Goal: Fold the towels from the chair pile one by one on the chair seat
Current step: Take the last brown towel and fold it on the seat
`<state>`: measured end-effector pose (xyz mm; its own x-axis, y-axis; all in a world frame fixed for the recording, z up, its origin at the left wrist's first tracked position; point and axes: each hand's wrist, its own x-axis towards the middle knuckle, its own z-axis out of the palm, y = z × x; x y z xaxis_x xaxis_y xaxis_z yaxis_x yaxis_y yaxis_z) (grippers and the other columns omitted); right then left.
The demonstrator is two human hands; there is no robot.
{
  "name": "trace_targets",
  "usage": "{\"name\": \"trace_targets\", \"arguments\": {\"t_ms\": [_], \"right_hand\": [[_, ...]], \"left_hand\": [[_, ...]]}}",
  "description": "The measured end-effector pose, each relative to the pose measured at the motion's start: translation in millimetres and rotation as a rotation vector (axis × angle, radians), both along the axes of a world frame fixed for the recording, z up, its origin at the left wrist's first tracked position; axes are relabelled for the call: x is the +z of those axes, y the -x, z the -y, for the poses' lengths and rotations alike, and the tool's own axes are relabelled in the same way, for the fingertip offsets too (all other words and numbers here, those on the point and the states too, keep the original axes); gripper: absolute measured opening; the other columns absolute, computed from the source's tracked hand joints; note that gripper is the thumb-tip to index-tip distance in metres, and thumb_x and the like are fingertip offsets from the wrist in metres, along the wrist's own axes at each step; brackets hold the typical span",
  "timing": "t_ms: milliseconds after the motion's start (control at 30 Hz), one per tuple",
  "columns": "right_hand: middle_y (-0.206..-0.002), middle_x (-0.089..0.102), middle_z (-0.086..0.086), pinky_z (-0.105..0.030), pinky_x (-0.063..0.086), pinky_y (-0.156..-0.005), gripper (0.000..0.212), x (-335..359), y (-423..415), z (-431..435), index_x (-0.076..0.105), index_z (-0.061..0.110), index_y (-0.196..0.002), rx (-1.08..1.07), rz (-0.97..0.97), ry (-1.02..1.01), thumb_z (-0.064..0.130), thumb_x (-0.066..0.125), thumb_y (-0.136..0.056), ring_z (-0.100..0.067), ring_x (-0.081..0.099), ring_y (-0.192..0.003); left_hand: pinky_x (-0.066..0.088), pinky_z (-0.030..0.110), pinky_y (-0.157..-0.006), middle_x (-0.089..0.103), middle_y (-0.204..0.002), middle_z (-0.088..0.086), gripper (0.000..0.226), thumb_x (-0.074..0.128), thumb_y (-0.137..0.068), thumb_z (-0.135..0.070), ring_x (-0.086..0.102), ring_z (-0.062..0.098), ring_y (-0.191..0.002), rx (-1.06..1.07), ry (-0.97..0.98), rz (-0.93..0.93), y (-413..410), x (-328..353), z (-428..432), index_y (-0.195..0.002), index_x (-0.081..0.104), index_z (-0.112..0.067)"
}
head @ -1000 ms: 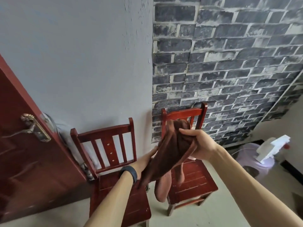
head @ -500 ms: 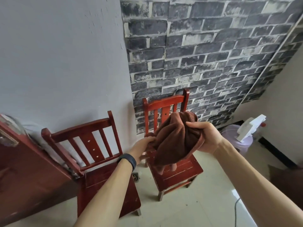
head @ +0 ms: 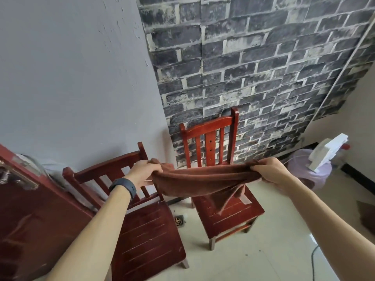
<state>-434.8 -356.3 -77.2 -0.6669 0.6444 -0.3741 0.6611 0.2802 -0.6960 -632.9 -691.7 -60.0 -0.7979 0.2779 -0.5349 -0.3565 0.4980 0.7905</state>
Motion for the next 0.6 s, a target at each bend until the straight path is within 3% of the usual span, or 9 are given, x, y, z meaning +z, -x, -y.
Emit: {"name": "trace_targets", "arguments": {"t_ms": [100, 167, 233, 367, 467, 600], "right_hand": [[-0.058, 0.068, 0.001, -0.018, 0.042, -0.043, 0.026, 0.6, 12.1, 9.1, 0.070, 0.013, -0.090, -0.004, 0.024, 0.059, 0.039, 0.065, -0.092, -0.008, 0.058, -0.044], [-0.064, 0.072, 0.003, -0.027, 0.052, -0.062, 0.029, 1.7, 20.9, 18.3, 0.067, 0.014, -0.087, -0.050, -0.043, 0.291, 0.042, 0.066, -0.092, -0.010, 0.069, -0.064], [-0.077, 0.073, -0.002, -0.038, 0.050, -0.082, 0.030, 0.4, 28.4, 26.5, 0.064, 0.016, -0.082, -0.115, -0.159, 0.558, 0.044, 0.064, -0.094, -0.019, 0.070, -0.084], [-0.087, 0.063, -0.010, -0.049, 0.047, -0.100, 0.030, -3.0, 41.3, 43.1, 0.057, 0.014, -0.090, -0.080, -0.260, 0.860, 0.043, 0.060, -0.096, -0.027, 0.062, -0.092], [-0.107, 0.058, -0.012, -0.049, 0.047, -0.097, 0.014, 0.4, 52.3, 61.4, 0.061, 0.015, -0.105, 0.047, -0.301, 0.890, 0.023, 0.065, -0.095, -0.029, 0.057, -0.101], [-0.121, 0.062, -0.021, -0.044, 0.057, -0.077, 0.033, 2.3, 67.4, 89.7, 0.061, 0.016, -0.126, 0.164, -0.322, 0.893, 0.002, 0.057, -0.096, -0.032, 0.063, -0.100]], "left_hand": [[0.053, 0.032, -0.073, 0.070, -0.101, 0.008, 0.027, 0.071, -0.077, -0.026, 0.067, 0.022, -0.090, -0.254, 0.388, 0.018, -4.5, 1.0, 20.2, -0.101, 0.070, -0.013], [0.051, 0.036, -0.083, 0.071, -0.101, 0.008, 0.021, 0.068, -0.082, -0.025, 0.068, 0.022, -0.090, -0.277, 0.406, 0.072, -10.0, 3.1, 29.4, -0.100, 0.069, -0.016], [0.051, 0.041, -0.094, 0.074, -0.094, 0.008, 0.020, 0.065, -0.082, -0.026, 0.071, 0.022, -0.086, -0.272, 0.391, 0.134, -13.7, 3.2, 40.0, -0.097, 0.070, -0.015], [0.052, 0.041, -0.093, 0.073, -0.081, 0.009, 0.022, 0.065, -0.078, -0.030, 0.073, 0.023, -0.076, -0.254, 0.486, 0.202, -17.4, -4.5, 68.2, -0.088, 0.064, -0.010], [0.053, 0.035, -0.083, 0.074, -0.095, 0.007, 0.030, 0.065, -0.077, -0.028, 0.075, 0.022, -0.080, -0.280, 0.570, 0.262, -26.4, -12.2, 86.5, -0.104, 0.067, -0.013], [0.053, 0.031, -0.077, 0.061, -0.104, 0.000, 0.016, 0.065, -0.075, -0.021, 0.059, 0.015, -0.094, -0.226, 0.561, 0.189, -33.8, -25.3, 104.3, -0.091, 0.064, -0.019]]}}
